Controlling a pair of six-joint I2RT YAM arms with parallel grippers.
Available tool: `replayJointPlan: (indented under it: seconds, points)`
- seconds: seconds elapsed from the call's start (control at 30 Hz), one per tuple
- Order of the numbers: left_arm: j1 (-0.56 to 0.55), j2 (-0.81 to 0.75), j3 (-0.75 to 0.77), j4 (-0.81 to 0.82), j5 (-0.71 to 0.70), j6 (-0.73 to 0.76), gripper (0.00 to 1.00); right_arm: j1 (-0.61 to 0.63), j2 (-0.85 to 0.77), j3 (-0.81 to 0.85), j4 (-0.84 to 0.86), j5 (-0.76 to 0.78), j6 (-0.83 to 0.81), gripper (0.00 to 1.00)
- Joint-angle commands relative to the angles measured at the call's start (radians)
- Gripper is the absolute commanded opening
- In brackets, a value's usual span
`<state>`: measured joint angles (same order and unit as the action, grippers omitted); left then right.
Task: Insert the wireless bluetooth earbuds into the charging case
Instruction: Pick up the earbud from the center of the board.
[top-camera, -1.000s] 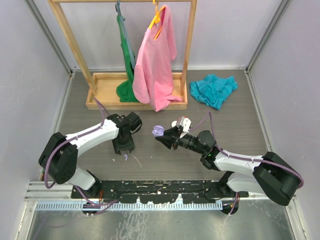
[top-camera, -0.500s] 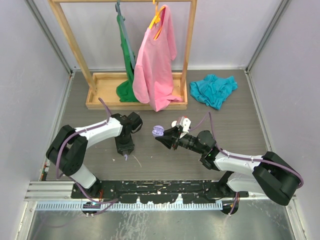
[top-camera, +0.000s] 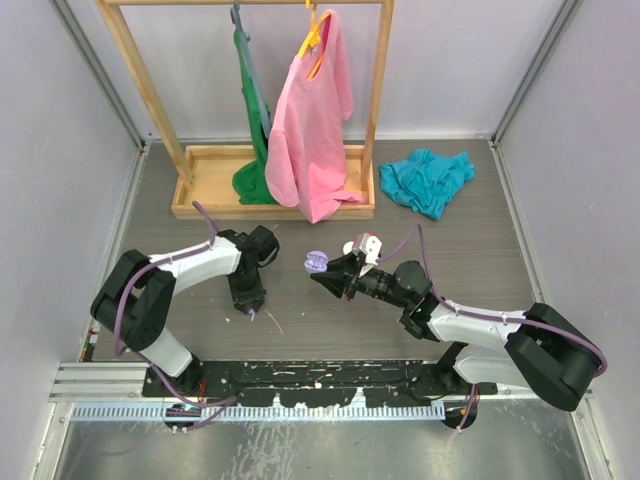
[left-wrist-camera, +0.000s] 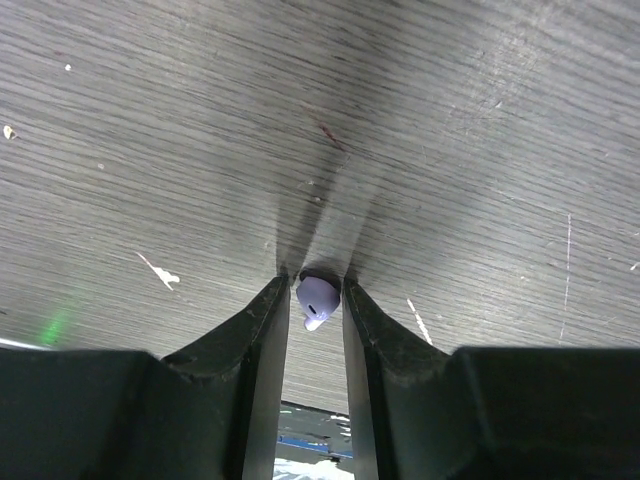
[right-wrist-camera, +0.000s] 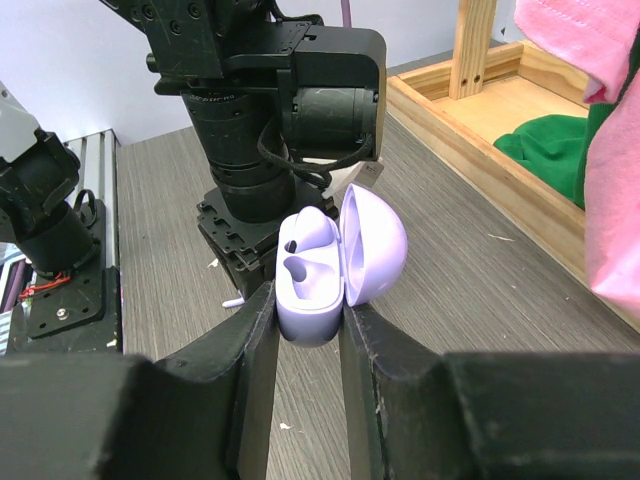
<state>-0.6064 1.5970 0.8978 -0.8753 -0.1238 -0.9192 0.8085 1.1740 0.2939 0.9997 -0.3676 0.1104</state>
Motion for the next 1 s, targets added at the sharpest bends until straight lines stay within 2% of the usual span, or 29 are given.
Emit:
replayJointPlan:
  seconds: [0.0, 0.3, 0.5, 0.97]
  points:
    - [0.01, 0.01, -0.038, 0.071, 0.004, 0.022, 0.29, -0.002, -0.005, 0.011, 0.06, 0.003, -0.002, 0.01]
    - [0.032, -0.001, -0.103, 0.157, 0.025, 0.048, 0.26, -0.001, -0.011, 0.014, 0.055, -0.01, 0.002, 0.01]
    - [0.035, -0.057, -0.151, 0.23, 0.045, 0.068, 0.2, -0.001, 0.002, 0.02, 0.045, -0.007, -0.012, 0.01]
    - [0.034, -0.453, -0.212, 0.32, 0.008, 0.174, 0.14, 0.001, 0.093, 0.06, 0.07, -0.058, -0.019, 0.01]
